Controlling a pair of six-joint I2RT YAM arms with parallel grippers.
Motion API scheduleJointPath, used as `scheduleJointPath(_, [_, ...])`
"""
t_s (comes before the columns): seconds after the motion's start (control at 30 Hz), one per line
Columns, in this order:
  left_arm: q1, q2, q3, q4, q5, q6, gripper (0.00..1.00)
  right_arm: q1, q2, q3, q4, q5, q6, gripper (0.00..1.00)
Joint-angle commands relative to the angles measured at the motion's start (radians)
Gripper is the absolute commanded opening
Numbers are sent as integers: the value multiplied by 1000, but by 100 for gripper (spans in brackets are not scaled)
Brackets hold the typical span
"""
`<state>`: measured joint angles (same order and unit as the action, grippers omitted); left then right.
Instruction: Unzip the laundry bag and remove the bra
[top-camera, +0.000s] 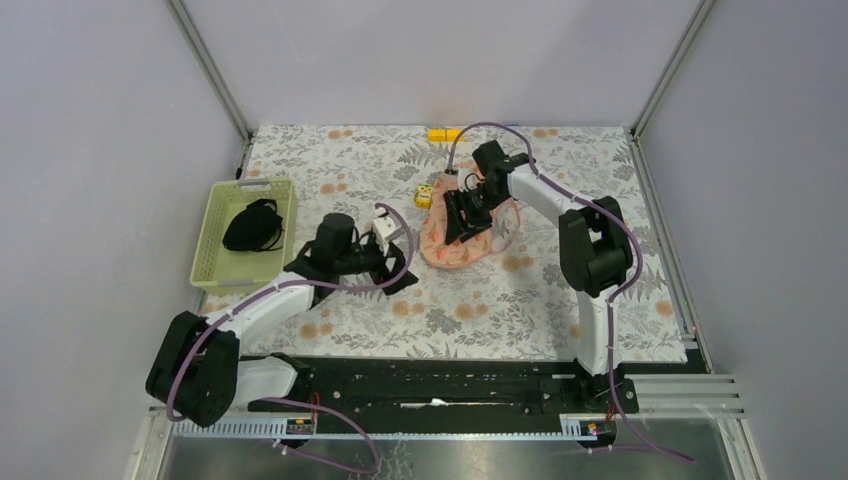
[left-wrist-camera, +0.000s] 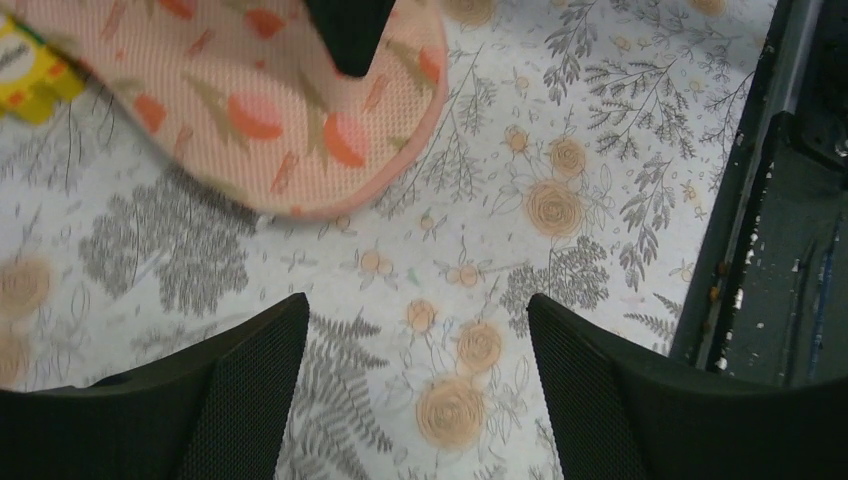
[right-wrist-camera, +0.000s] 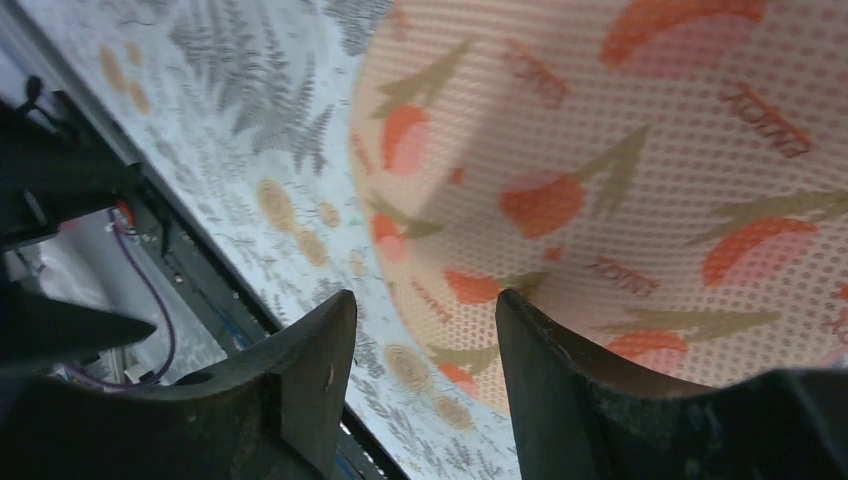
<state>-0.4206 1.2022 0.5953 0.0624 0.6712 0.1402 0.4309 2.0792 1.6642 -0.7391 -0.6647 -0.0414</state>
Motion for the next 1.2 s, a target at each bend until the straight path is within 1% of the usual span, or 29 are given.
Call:
scheduleJointPath(0.0, [-78, 68, -10, 240, -59, 59, 78, -6, 46, -12, 2, 131, -22, 59])
scheduleJointPath(0.03, [-91, 84, -14, 267, -70, 72, 75, -6, 55, -16, 1, 165, -21, 58])
scheduleJointPath(0.13, [-121, 134, -23, 323, -90, 110, 66, -8, 70, -37, 1, 200, -24, 55])
scheduleJointPath(0.2, [-137, 153, -39, 356, -101, 135, 62, -9, 79, -52, 2, 217, -28, 52])
scheduleJointPath(0.37, [-161, 180, -84, 406, -124, 225, 52, -29, 100, -106, 27, 244, -48, 48])
scheduleJointPath(0.5, [-167, 203, -89, 428, -131, 256, 47, -40, 118, -133, 35, 251, -76, 48])
scheduleJointPath(0.57, [-180, 216, -80, 431, -159, 266, 44, -40, 127, -141, 33, 253, -93, 48])
scheduleJointPath(0.8, [-204, 275, -82, 509, -258, 274, 40, -80, 128, -167, -7, 252, -179, 48])
scheduleJointPath(0.93, [-205, 296, -84, 567, -319, 259, 42, -92, 106, -192, -38, 265, -242, 48])
scheduleJointPath(1.03, [-205, 298, -81, 561, -296, 285, 44, -92, 86, -211, -55, 272, -290, 48])
scheduleJointPath(1.17, [-205, 340, -57, 559, -265, 356, 46, -92, 83, -208, -59, 271, -308, 49])
